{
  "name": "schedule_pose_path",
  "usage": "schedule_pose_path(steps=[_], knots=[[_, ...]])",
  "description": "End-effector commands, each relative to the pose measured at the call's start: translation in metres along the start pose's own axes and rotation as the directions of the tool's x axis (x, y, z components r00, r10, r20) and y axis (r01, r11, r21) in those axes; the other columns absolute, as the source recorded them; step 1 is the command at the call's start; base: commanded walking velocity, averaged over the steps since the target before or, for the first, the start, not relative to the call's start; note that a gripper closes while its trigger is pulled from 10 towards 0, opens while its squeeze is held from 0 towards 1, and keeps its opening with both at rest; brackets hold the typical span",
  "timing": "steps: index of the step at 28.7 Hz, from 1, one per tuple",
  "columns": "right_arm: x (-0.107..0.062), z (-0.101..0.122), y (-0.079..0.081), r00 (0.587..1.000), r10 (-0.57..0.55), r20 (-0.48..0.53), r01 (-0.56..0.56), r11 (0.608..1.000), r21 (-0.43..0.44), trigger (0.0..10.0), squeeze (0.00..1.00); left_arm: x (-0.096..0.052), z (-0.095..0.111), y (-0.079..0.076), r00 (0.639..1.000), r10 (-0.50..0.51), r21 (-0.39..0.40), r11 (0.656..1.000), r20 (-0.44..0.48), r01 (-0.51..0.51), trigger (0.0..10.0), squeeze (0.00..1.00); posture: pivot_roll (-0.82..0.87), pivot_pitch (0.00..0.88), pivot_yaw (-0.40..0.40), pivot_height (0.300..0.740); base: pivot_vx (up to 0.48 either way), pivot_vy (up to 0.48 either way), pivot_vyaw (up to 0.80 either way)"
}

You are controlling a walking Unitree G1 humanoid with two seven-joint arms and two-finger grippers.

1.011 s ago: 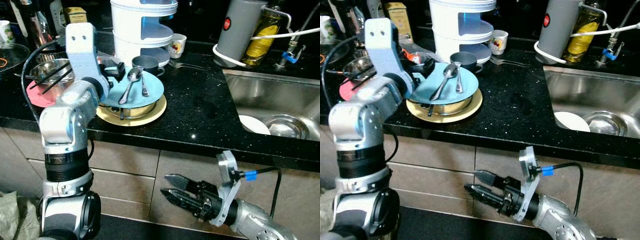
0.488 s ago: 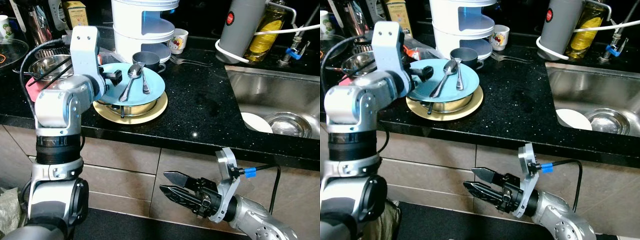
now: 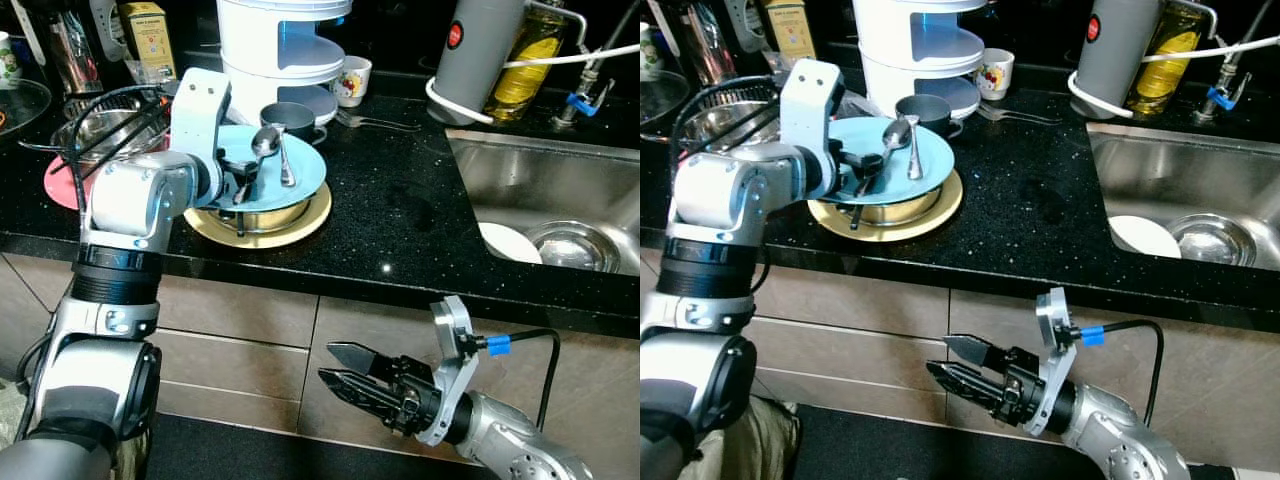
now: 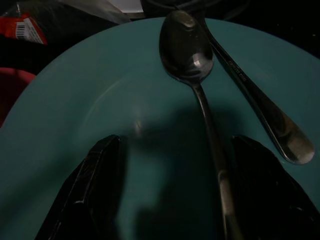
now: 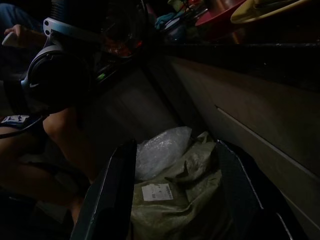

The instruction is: Kitchen organization

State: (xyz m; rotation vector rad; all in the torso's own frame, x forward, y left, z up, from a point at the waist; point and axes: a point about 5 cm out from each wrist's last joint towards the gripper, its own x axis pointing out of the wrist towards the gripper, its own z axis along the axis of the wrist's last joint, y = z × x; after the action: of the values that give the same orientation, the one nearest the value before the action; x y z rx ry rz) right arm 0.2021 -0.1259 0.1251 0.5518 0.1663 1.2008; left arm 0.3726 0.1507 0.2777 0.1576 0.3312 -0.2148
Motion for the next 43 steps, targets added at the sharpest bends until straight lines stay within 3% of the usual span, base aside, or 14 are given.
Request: schedule_pose_path(steps=[1, 16, 22, 29, 30, 31, 32, 43], knots=[[0.000, 0.001, 0.002, 1.000, -0.001, 0.010, 0.001, 1.000, 0.004, 10.0, 0.00, 0.002, 0.003, 0.003, 1.000, 0.009, 0.013, 1.000, -0.006, -0.009, 10.0, 0.00, 0.08, 0.019, -0.050, 0.740, 0.000, 0.000, 0.00], [0.000, 0.001, 0.002, 0.999, -0.024, 0.022, 0.024, 1.000, 0.003, 10.0, 0.00, 0.011, 0.008, 0.016, 0.998, 0.024, 0.036, 0.999, -0.055, -0.022, 10.0, 0.00, 0.07, 0.026, -0.045, 0.740, 0.000, 0.000, 0.00], [0.000, 0.002, 0.003, 0.999, -0.033, 0.021, 0.033, 0.999, 0.002, 10.0, 0.00, 0.018, -0.008, 0.014, 0.990, 0.001, 0.117, 0.993, -0.142, 0.016, 10.0, 0.00, 0.07, 0.028, -0.045, 0.740, 0.000, 0.000, 0.00], [-0.001, 0.001, 0.002, 0.999, -0.040, 0.017, 0.040, 0.999, 0.004, 10.0, 0.00, 0.021, -0.003, 0.015, 0.994, 0.011, 0.106, 0.994, -0.109, 0.001, 10.0, 0.00, 0.06, 0.024, -0.048, 0.740, 0.000, 0.000, 0.00], [-0.001, 0.001, 0.002, 0.999, -0.041, 0.015, 0.041, 0.999, 0.004, 10.0, 0.00, 0.022, -0.003, 0.014, 0.994, 0.005, 0.100, 0.995, -0.107, 0.006, 5.2, 0.00, 0.06, 0.022, -0.049, 0.740, 0.000, 0.000, 0.00], [-0.001, 0.001, 0.002, 0.999, -0.041, 0.014, 0.041, 0.999, 0.004, 10.0, 0.00, 0.022, -0.002, 0.015, 0.994, 0.000, 0.095, 0.995, -0.107, 0.011, 3.0, 0.00, 0.06, 0.021, -0.048, 0.740, 0.000, 0.000, 0.00], [-0.001, 0.001, 0.002, 0.999, -0.042, 0.013, 0.042, 0.999, 0.004, 10.0, 0.00, 0.023, -0.003, 0.015, 0.994, -0.004, 0.092, 0.996, -0.108, 0.014, 0.0, 0.00, 0.06, 0.021, -0.048, 0.740, 0.000, 0.000, 0.00], [-0.002, 0.001, 0.003, 0.998, -0.053, 0.013, 0.053, 0.999, 0.002, 10.0, 0.00, 0.025, -0.007, 0.016, 0.991, -0.025, 0.079, 0.996, -0.135, 0.036, 0.0, 0.00, 0.05, 0.027, -0.047, 0.740, 0.000, 0.000, 0.00]])
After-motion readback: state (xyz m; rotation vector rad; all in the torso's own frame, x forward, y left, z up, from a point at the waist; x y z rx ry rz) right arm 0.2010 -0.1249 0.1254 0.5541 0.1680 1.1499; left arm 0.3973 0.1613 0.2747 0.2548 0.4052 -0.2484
